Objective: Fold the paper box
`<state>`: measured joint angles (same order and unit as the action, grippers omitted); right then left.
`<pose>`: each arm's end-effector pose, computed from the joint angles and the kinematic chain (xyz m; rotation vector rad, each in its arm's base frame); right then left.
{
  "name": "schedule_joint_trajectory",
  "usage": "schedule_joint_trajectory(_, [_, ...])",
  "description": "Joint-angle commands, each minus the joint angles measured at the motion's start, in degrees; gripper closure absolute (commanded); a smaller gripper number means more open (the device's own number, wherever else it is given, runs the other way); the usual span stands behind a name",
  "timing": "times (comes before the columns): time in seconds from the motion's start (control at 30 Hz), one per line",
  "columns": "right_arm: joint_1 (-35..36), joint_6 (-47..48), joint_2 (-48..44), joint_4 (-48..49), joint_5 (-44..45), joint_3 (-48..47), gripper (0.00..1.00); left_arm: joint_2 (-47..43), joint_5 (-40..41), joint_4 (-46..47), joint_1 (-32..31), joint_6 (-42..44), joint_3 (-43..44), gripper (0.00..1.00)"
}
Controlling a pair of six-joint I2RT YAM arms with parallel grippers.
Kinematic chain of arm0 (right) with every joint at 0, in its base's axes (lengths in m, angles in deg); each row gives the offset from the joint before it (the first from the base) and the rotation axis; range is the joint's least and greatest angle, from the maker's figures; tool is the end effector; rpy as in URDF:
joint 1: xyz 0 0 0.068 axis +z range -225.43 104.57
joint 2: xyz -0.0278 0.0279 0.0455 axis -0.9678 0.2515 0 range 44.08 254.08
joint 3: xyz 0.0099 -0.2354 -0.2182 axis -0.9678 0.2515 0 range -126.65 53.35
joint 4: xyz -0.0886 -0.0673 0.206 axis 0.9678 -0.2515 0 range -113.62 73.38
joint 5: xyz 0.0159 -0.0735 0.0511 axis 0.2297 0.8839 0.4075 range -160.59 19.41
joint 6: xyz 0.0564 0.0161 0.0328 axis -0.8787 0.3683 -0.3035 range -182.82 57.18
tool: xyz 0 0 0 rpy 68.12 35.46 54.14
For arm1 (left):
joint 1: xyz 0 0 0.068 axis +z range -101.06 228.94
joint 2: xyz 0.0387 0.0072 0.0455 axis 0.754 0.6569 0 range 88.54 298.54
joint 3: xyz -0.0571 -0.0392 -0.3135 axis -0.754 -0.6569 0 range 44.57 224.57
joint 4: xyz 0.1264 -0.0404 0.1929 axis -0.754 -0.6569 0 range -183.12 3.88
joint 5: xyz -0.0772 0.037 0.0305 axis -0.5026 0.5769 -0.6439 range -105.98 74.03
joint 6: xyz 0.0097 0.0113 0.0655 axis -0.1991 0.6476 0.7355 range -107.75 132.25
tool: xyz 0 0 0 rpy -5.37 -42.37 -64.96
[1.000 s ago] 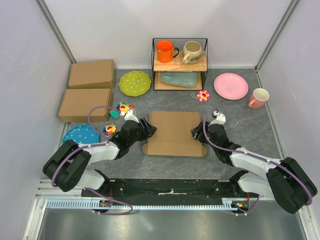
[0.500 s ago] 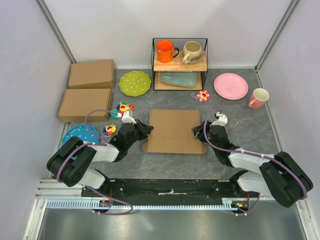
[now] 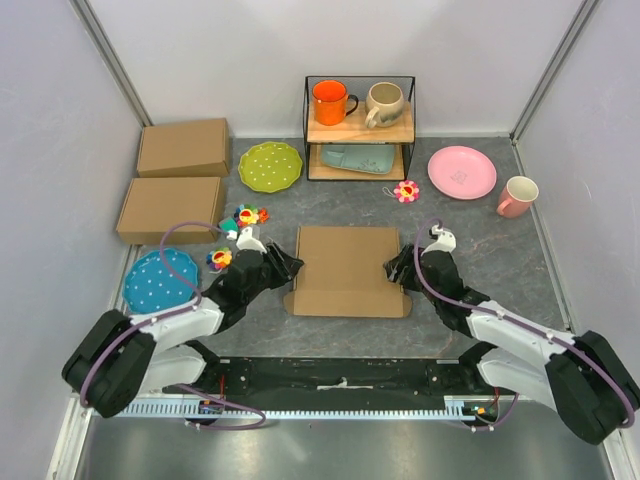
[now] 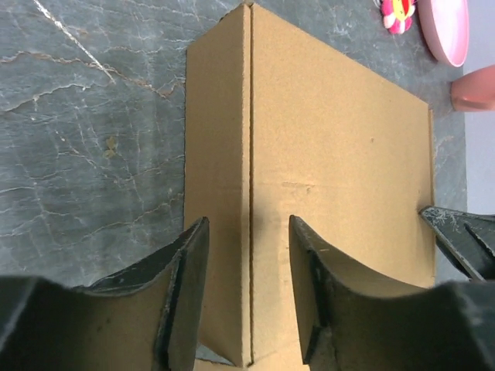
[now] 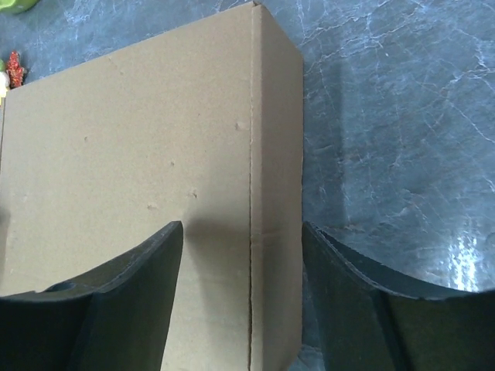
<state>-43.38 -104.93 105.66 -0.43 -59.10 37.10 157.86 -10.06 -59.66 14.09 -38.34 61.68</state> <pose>0.1543 0.0842 0.2166 0.3101 2.0982 0.5799 0.1700 -0.1117 0.2180 -0.3584 2.0907 -0.8226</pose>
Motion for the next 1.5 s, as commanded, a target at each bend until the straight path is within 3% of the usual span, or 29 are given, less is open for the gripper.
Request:
schedule_joint_trajectory(0.0, [0.29,2.37,-5.41,-11.86,1.87,-4.84,0.28,-7.86,3.05,-8.51,0.13,1.19,2.93,0.45])
schedule_joint_trajectory(0.17, [0.20,3.87,-8.05,-15.83,2.31,-9.31,0.23,-12.62,4.63,-13.53,0.57,3.48,6.71,0.38])
schedule_joint_trajectory(0.43, [0.11,6.43,-16.92,-25.93,6.78,-9.95,0.25,-20.18,8.40,-24.77,0.66,2.87,5.49,0.42])
schedule_joint_trajectory(0.57, [0.12,2.57,-21.32,-27.35,7.32,-4.60,0.45,-23.69,11.14,-25.06,1.19,-3.53,0.66,0.55])
schedule_joint_trajectory(0.7, [0.03,0.45,-22.03,-25.68,7.32,-1.59,0.75,-23.53,7.03,-19.27,3.64,-5.40,-3.91,0.73])
schedule_joint_trajectory(0.8, [0.03,0.89,-19.75,-23.84,6.80,-0.98,0.85,-19.76,3.60,-16.44,5.40,-4.61,-3.22,0.86])
schedule_joint_trajectory(0.9, [0.03,0.80,-17.47,-21.64,6.27,-0.80,0.86,-15.46,1.65,-16.26,6.11,-4.43,-1.46,0.92])
schedule_joint_trajectory(0.97, [0.03,0.45,-17.81,-21.46,6.70,-0.98,0.83,-15.09,1.91,-16.53,6.29,-5.04,-1.11,0.89])
schedule_joint_trajectory(1.0, [0.03,0.19,-18.51,-21.28,6.88,-1.15,0.73,-16.66,2.87,-15.83,6.29,-5.22,-1.19,0.84])
schedule_joint_trajectory(1.03, [0.03,0.01,-20.34,-20.93,7.06,-1.41,0.64,-17.63,3.49,-15.39,6.29,-5.22,-1.54,0.66])
schedule_joint_trajectory(1.07, [0.03,-0.17,-21.23,-21.19,7.49,-1.68,0.47,-18.77,4.88,-15.30,6.29,-5.31,-1.46,0.54])
schedule_joint_trajectory(1.1, [0.03,-0.34,-21.85,-21.37,8.28,-2.55,0.41,-21.04,5.42,-15.56,6.29,-5.31,-1.20,0.45])
schedule_joint_trajectory(1.13, [0.03,-0.34,-22.64,-21.54,8.46,-2.99,0.36,-21.85,5.86,-15.65,6.29,-4.79,-0.76,0.28])
schedule_joint_trajectory(1.17, [0.11,-0.52,-22.56,-21.46,8.55,-3.43,0.29,-22.47,5.86,-15.47,6.37,-4.61,-0.06,0.22])
schedule_joint_trajectory(1.27, [0.03,0.27,-20.72,-18.83,6.80,-4.14,0.24,-21.34,2.02,-10.04,6.37,-2.59,0.21,0.04])
schedule_joint_trajectory(1.37, [0.03,0.71,-16.68,-13.48,2.41,-2.92,0.26,-15.28,-3.69,-5.37,6.37,-2.06,0.74,0.07])
schedule_joint_trajectory(1.47, [0.03,-0.08,-12.64,-7.94,-0.32,-0.19,0.31,-7.29,-9.04,-0.46,6.29,-2.50,0.39,0.21])
